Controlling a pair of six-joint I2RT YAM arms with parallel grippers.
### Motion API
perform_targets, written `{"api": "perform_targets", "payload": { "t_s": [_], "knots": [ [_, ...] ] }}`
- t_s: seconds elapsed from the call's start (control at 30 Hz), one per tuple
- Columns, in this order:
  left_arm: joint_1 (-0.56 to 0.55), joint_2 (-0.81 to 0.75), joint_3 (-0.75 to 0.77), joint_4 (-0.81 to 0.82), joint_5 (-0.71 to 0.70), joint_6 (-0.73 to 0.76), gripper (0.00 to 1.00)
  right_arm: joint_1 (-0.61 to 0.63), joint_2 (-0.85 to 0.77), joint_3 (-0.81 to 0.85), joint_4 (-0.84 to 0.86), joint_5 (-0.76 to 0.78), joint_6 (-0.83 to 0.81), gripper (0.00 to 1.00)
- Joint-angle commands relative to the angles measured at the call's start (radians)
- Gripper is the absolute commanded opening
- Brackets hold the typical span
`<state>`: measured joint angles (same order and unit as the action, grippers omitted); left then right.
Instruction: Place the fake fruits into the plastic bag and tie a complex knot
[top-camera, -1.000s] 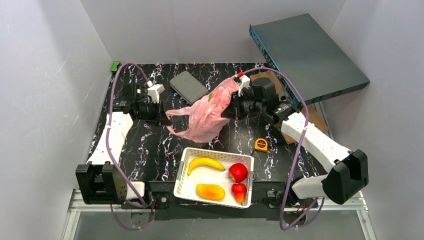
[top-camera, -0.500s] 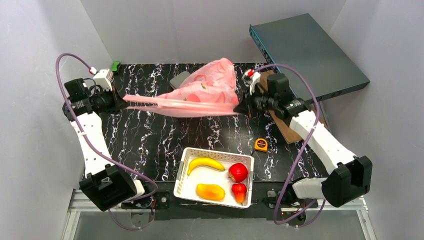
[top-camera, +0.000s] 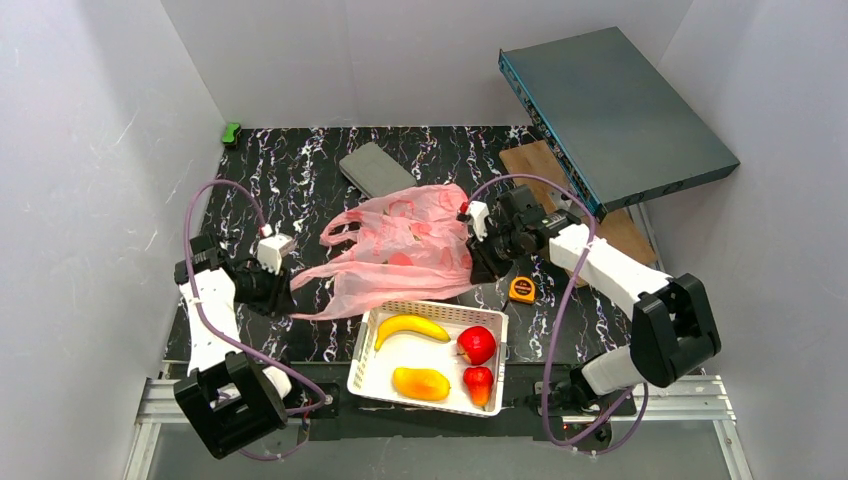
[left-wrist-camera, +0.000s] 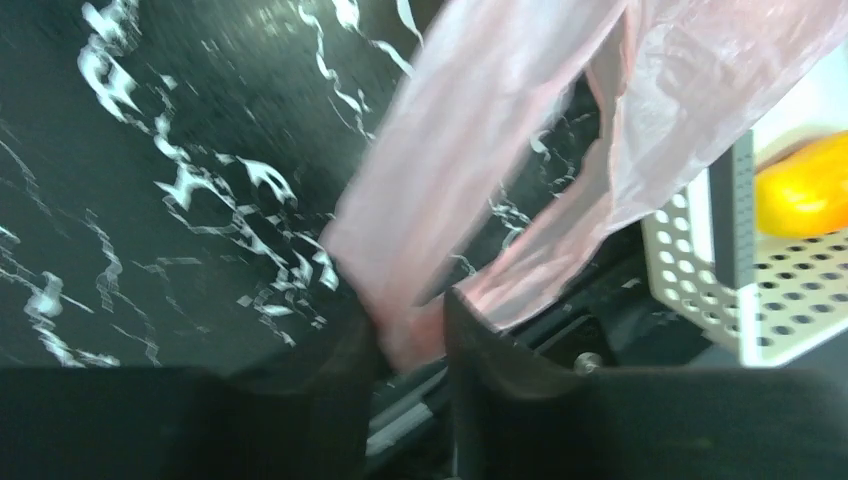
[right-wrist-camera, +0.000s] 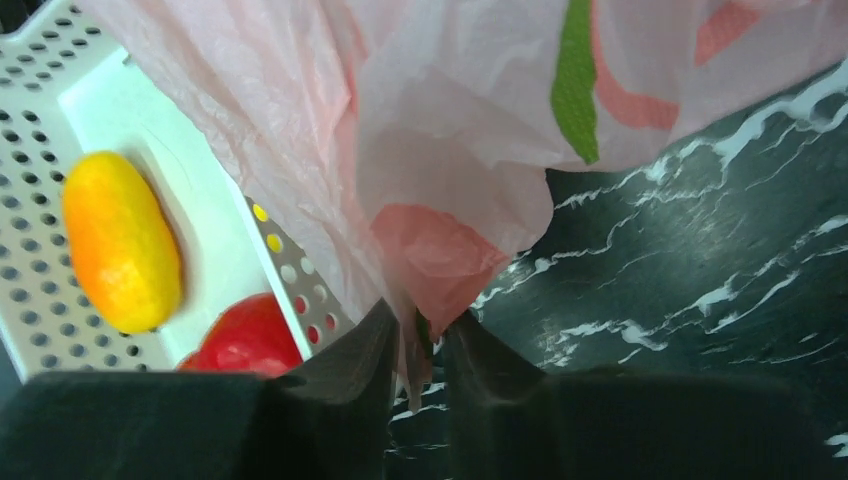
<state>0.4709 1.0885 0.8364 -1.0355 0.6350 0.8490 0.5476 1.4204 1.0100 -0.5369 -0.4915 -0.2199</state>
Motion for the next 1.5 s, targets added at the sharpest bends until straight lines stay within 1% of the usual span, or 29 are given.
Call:
{"api": "perform_targets", "payload": {
  "t_s": [0.0, 0.03, 0.07, 0.1, 0.13, 0.2, 0.23, 0.27, 0.33, 0.4, 0.47, 0.5, 0.6, 0.7, 0.77, 0.83, 0.9, 1.07, 1.2, 1.3, 1.47],
  "knots": [
    [0.002, -0.007, 0.032, -0.156, 0.001, 0.190, 0.54, -0.011, 0.015, 0.096, -0.126, -0.011, -0.086, 0.52],
    [0.004, 0.004, 0.069, -0.210, 0.038, 0.216, 0.70, -0.016, 0.008, 0.118, -0.147, -0.018, -0.088, 0.67],
    [0.009, 0.021, 0.116, -0.268, 0.080, 0.242, 0.78, -0.020, -0.003, 0.139, -0.162, -0.019, -0.089, 0.83],
    [0.012, 0.036, 0.161, -0.317, 0.130, 0.261, 0.83, -0.025, -0.018, 0.158, -0.170, -0.019, -0.090, 0.95],
    [0.015, 0.055, 0.214, -0.372, 0.192, 0.270, 0.87, -0.030, -0.033, 0.181, -0.174, -0.018, -0.094, 0.98],
    [0.015, 0.097, 0.318, -0.436, 0.276, 0.276, 0.92, -0.043, -0.053, 0.239, -0.182, -0.030, -0.085, 0.98],
    [0.016, 0.123, 0.371, -0.466, 0.311, 0.276, 0.96, -0.048, -0.053, 0.278, -0.198, -0.040, -0.082, 0.98],
    [0.017, 0.151, 0.421, -0.488, 0.348, 0.276, 0.98, -0.051, -0.047, 0.325, -0.214, -0.042, -0.078, 0.98],
    [0.015, 0.216, 0.528, -0.511, 0.416, 0.262, 0.98, -0.064, -0.028, 0.427, -0.235, -0.044, -0.048, 0.98],
    [0.015, 0.275, 0.603, -0.525, 0.454, 0.254, 0.98, -0.075, -0.003, 0.491, -0.211, -0.026, -0.007, 0.98],
    [0.016, 0.317, 0.639, -0.515, 0.484, 0.255, 0.98, -0.081, 0.036, 0.546, -0.174, 0.011, 0.044, 0.98],
    [0.015, 0.328, 0.643, -0.476, 0.489, 0.236, 0.98, -0.082, 0.072, 0.570, -0.155, 0.045, 0.069, 0.98],
    [0.014, 0.317, 0.586, -0.238, 0.446, 0.052, 0.97, -0.083, 0.170, 0.641, -0.127, 0.124, 0.076, 0.96],
    [-0.006, 0.292, 0.531, 0.021, 0.347, -0.128, 0.95, -0.096, 0.273, 0.694, -0.122, 0.156, 0.041, 0.92],
    [-0.046, 0.311, 0.535, 0.112, 0.262, -0.193, 0.95, -0.117, 0.341, 0.733, -0.131, 0.150, 0.026, 0.88],
    [-0.091, 0.351, 0.548, 0.158, 0.190, -0.269, 0.95, -0.141, 0.394, 0.768, -0.136, 0.150, 0.012, 0.87],
    [-0.125, 0.409, 0.564, 0.169, 0.150, -0.327, 0.94, -0.153, 0.435, 0.796, -0.145, 0.141, -0.006, 0.86],
    [-0.174, 0.522, 0.519, 0.274, 0.106, -0.438, 0.94, -0.160, 0.512, 0.827, -0.143, 0.109, -0.077, 0.86],
    [-0.204, 0.616, 0.534, 0.330, 0.104, -0.514, 0.94, -0.161, 0.579, 0.864, -0.157, 0.100, -0.097, 0.86],
    [-0.226, 0.676, 0.550, 0.342, 0.117, -0.532, 0.95, -0.164, 0.625, 0.886, -0.194, 0.067, -0.143, 0.86],
    [-0.281, 0.721, 0.548, 0.362, 0.093, -0.534, 0.98, -0.170, 0.672, 0.873, -0.237, 0.018, -0.272, 0.89]
  ]
}}
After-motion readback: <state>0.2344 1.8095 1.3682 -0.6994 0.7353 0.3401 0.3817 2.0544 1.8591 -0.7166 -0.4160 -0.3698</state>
